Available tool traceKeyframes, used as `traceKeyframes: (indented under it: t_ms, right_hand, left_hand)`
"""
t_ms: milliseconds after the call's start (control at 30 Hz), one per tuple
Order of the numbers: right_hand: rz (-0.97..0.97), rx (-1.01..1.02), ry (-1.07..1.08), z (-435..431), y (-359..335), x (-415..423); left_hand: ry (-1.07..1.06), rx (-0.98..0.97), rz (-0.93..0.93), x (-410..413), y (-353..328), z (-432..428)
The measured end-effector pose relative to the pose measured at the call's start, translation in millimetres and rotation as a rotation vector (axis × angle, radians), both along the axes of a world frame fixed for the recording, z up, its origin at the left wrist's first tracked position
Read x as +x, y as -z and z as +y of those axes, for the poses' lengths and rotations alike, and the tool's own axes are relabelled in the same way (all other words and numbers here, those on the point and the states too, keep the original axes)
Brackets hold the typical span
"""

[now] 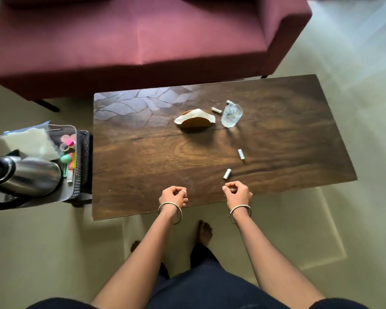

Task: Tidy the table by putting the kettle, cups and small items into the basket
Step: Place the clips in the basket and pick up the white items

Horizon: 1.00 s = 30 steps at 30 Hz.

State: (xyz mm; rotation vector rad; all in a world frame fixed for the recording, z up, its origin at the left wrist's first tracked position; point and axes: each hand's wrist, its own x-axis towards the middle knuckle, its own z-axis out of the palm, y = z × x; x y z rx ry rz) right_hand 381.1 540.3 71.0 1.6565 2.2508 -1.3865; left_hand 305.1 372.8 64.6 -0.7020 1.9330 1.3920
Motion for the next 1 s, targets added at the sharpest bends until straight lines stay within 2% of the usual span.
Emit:
traceKeyframes:
  t_ms: [200,533,700,1000]
  right_hand:
    - [-0.027,-0.021,0.075,71.6,9.9,15.0]
    - [-0.006,-0.070,0.144,154.1,42.8,1.0]
    - [-0.050,-0.081,0.112,184.9,75.8,-18.6]
    - [-0.130,-0.078,-0.074,209.6,132.1,-90.4]
  left_hand:
    - [0.083,-0.091,0.028,1.3,7.3,67.3]
    - [0.388,-0.286,0.035,-8.4,38.4,151.9]
    - [0.501,-0.384,-0.016,-19.4,65.9,191.3]
    - [0.712,-0.596,-0.046,-35.1,128.1,230.9]
